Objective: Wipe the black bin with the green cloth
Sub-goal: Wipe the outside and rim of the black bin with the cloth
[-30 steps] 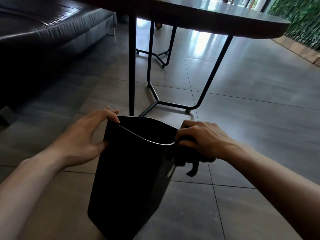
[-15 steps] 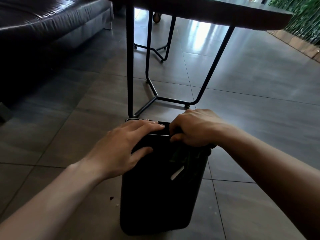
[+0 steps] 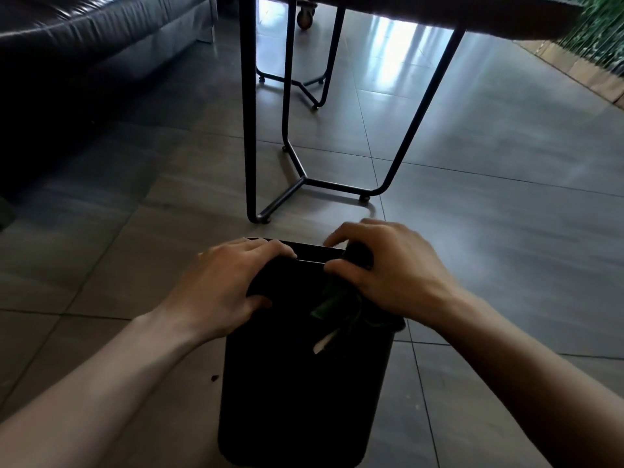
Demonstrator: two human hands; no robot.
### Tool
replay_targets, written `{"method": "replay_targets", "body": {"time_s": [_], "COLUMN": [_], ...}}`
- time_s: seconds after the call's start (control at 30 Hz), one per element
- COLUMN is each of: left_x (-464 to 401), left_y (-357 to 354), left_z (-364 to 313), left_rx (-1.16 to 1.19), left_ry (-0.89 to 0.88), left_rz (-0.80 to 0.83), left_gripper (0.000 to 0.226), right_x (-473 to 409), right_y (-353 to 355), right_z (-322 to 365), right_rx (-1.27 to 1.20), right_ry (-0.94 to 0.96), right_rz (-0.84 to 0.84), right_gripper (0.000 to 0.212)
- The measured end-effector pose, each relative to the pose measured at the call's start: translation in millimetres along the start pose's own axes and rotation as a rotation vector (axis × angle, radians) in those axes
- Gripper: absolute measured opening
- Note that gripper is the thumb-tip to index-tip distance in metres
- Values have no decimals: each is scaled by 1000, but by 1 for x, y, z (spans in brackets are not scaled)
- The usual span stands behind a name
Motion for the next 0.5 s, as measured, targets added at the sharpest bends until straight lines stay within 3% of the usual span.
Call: {"method": "replay_targets", "body": {"time_s": [0.1, 0.2, 0.3, 0.5], "left_x": [3, 3, 1, 0], "left_y": [-5, -7, -5, -4], "left_z": [6, 4, 4, 4], "left_rx": [33, 40, 49, 79], "left_ry": [12, -1, -15, -12], "left_rz": [9, 12, 7, -39], "left_gripper": [72, 72, 72, 72], "right_x": [31, 53, 55, 89], "right_y": [-5, -34, -82, -181], "right_z": [-4, 2, 13, 6], "right_rx": [-247, -122, 120, 535], "right_ry": [101, 177, 250, 377], "right_rz": [-378, -627, -566, -168], "right_gripper": [32, 32, 35, 74]}}
Point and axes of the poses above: each hand's wrist, its own x-axis away from the middle knuckle, its own y-axis out of the back of the hand, z = x × y, the point moved 4 cm from there along -x, towards the middle knuckle, and after that the axes turned 11 degrees about z, right-handed, at the moved point
